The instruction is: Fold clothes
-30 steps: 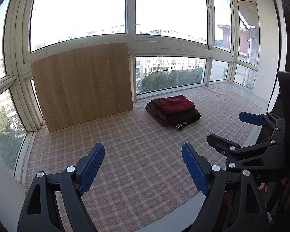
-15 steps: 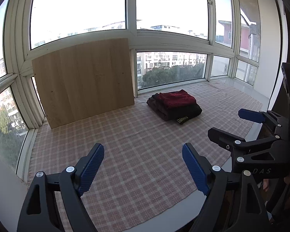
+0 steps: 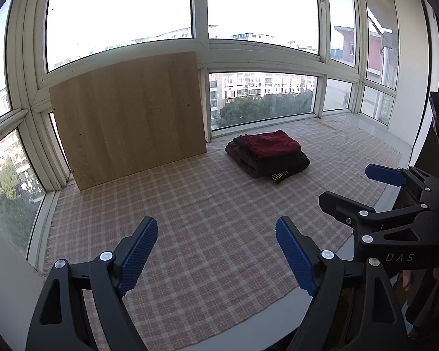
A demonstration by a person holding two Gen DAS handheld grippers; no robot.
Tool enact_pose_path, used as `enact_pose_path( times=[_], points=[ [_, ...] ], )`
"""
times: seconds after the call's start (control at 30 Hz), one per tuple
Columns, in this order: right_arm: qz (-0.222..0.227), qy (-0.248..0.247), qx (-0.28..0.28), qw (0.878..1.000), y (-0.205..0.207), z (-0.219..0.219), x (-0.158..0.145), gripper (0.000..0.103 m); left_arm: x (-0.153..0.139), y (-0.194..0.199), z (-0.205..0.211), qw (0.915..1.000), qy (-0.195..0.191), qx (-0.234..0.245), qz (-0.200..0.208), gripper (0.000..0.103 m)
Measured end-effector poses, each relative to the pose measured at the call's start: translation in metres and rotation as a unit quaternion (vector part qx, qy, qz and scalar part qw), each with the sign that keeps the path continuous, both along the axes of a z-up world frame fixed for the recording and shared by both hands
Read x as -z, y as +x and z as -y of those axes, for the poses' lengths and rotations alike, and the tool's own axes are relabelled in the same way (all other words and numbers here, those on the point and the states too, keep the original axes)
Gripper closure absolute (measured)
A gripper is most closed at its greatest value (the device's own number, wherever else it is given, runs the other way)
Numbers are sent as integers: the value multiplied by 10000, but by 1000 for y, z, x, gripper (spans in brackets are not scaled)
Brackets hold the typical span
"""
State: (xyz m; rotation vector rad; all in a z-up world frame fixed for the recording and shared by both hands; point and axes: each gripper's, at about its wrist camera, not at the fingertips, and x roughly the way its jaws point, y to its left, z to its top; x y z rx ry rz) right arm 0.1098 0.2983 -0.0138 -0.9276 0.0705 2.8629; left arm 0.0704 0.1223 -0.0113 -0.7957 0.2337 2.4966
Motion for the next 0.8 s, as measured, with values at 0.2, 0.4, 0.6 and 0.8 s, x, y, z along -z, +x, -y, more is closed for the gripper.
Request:
enact_pose_path(
  times=[0.2, 0.4, 0.6, 0.8],
  points=[
    [42, 12, 31, 10000, 0, -3, 1, 0, -2, 1, -2, 10000, -16, -39, -81, 20],
    [9, 137, 39, 9999, -2, 0, 0, 0, -3, -2, 2, 9997, -57, -232, -63, 19],
    [-9, 313, 120, 9994, -4, 3, 0, 0, 0, -7, 8, 9955, -466, -793, -215, 13],
    [-36, 566, 212, 9982, -5, 7, 1, 0, 1, -10, 19, 9899, -454, -1322, -228, 9]
  ],
)
